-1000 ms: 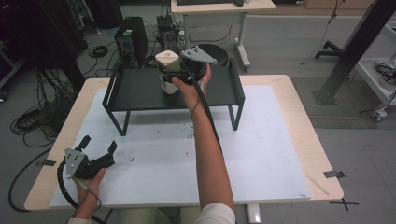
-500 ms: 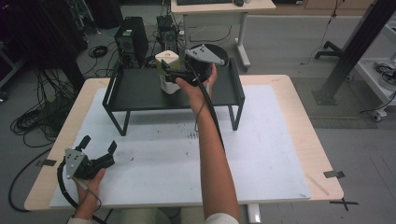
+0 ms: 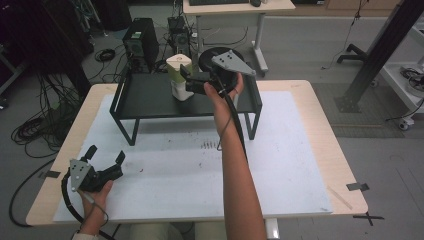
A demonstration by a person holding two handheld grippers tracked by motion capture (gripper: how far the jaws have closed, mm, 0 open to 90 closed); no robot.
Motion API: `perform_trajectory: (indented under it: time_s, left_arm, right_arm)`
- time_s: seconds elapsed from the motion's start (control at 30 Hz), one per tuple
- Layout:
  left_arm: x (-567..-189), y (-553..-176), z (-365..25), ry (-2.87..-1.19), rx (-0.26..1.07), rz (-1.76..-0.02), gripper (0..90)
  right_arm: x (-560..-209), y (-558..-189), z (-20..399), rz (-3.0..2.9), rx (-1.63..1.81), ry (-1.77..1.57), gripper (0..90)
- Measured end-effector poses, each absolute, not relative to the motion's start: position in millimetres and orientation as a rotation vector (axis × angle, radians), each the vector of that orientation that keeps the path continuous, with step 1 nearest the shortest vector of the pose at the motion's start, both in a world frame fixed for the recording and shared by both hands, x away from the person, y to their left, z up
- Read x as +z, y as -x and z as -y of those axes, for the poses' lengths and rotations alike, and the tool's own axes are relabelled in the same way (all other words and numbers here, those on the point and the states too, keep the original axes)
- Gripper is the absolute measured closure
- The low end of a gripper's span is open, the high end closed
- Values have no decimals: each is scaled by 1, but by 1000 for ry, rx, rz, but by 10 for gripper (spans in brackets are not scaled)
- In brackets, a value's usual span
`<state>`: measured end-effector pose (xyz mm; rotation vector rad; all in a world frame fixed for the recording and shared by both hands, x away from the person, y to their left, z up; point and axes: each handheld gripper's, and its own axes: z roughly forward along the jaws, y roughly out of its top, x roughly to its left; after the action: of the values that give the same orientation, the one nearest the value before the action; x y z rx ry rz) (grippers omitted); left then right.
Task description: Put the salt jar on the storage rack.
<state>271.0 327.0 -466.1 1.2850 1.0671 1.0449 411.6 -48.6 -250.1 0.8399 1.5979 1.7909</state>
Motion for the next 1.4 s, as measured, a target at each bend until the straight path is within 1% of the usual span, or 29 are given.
perform_trajectory:
  time_s: [0.53, 0.8, 1.13, 1.4]
  left_arm:
    - [-466, -271, -327, -1286, 1046, -1068, 18]
    - [-466, -271, -327, -1287, 1046, -1069, 14]
    - [-466, -271, -327, -1289, 1046, -1070, 13]
    - [-466, -271, -327, -1289, 1046, -1072, 12]
  right_arm:
    - [-266, -372, 110, -1491, 1763, -885, 1]
    - [-277, -352, 134, -1452, 1741, -891, 1]
    - [-296, -328, 160, -1410, 1731, -914, 1]
    - [-321, -311, 179, -1386, 1710, -936, 1]
